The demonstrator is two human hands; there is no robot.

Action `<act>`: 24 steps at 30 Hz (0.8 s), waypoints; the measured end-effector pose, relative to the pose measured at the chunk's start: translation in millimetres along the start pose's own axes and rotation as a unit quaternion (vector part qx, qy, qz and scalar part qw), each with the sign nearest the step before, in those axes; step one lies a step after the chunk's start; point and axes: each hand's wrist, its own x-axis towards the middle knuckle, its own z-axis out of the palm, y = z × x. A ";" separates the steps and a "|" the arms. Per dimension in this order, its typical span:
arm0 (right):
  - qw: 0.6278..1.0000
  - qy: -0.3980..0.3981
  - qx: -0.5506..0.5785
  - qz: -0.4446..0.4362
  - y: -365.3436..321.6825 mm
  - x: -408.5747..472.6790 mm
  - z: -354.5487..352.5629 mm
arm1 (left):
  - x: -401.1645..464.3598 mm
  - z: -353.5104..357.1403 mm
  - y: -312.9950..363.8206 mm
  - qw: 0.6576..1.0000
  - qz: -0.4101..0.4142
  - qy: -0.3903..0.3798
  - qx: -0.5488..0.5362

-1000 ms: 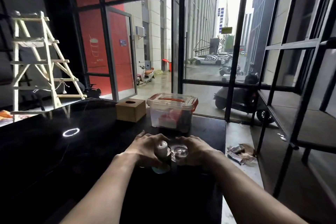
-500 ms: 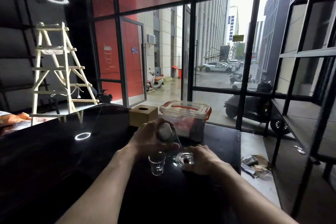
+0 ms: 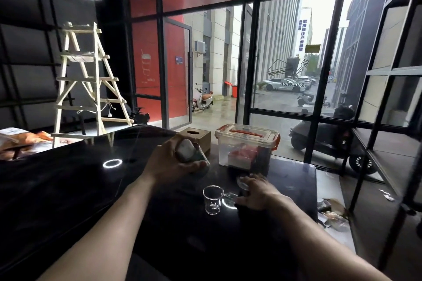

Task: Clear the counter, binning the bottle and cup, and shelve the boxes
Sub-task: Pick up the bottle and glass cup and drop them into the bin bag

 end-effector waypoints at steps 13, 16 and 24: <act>0.996 0.080 0.024 -0.011 -4.3 -5.7 5.1 | -2.1 14.3 -22.6 0.999 0.004 -0.022 0.030; 0.995 0.063 0.071 0.007 -0.5 -3.0 6.4 | -3.3 14.7 -30.7 0.999 0.000 -0.028 0.043; 0.998 -0.003 0.037 0.055 -4.0 7.5 -3.4 | -12.0 14.9 -55.7 0.995 -0.035 -0.040 0.090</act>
